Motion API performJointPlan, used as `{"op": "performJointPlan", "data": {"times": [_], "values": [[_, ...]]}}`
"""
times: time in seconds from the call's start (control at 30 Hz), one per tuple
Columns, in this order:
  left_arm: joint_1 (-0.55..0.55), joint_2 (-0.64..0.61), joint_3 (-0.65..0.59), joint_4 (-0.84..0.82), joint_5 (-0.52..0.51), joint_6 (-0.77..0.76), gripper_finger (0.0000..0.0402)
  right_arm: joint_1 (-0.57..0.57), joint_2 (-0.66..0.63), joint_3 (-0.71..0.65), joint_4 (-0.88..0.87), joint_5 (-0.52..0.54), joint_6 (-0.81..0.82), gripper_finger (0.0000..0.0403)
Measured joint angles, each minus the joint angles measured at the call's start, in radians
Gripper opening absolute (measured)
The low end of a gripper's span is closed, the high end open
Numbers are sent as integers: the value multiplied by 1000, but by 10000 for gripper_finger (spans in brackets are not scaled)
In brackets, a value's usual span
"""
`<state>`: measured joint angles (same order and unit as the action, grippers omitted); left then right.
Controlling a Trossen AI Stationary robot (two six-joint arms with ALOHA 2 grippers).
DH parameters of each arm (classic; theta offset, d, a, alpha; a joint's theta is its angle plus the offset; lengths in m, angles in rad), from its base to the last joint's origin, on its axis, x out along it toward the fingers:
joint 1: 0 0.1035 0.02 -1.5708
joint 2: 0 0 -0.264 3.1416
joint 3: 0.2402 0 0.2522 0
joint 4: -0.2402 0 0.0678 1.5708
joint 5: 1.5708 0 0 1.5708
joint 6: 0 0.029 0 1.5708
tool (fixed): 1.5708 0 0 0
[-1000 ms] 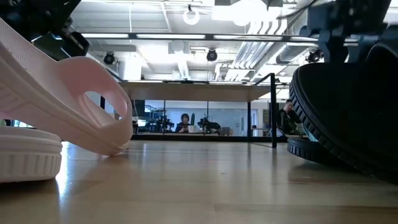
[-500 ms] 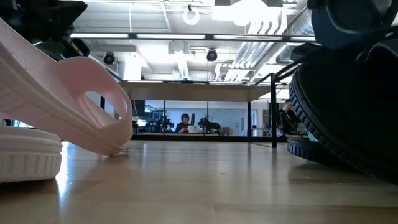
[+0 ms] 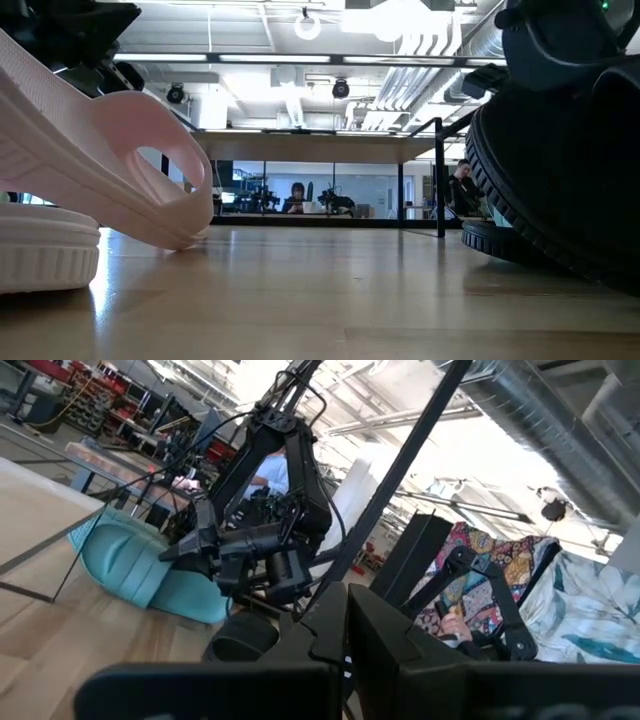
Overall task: Pick and place slides into the shelf
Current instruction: Put the left green slipper on the shelf
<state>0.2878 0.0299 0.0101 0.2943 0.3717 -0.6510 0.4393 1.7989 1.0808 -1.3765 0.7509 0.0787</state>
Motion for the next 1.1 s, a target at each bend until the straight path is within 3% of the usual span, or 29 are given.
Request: {"op": "performJointPlan", "data": {"times": [0.13,0.57,0.9,1.1], "values": [[0,0,0,0,0,0,3,-5,1,0,-14,1,36,11],[0,0,0,0,-24,0,3,53,-50,81,-172,154,313,2],[0,0,0,1,-26,0,3,166,-137,339,-196,263,381,1],[0,0,0,1,-26,0,3,199,-139,541,-152,272,251,0]]}}
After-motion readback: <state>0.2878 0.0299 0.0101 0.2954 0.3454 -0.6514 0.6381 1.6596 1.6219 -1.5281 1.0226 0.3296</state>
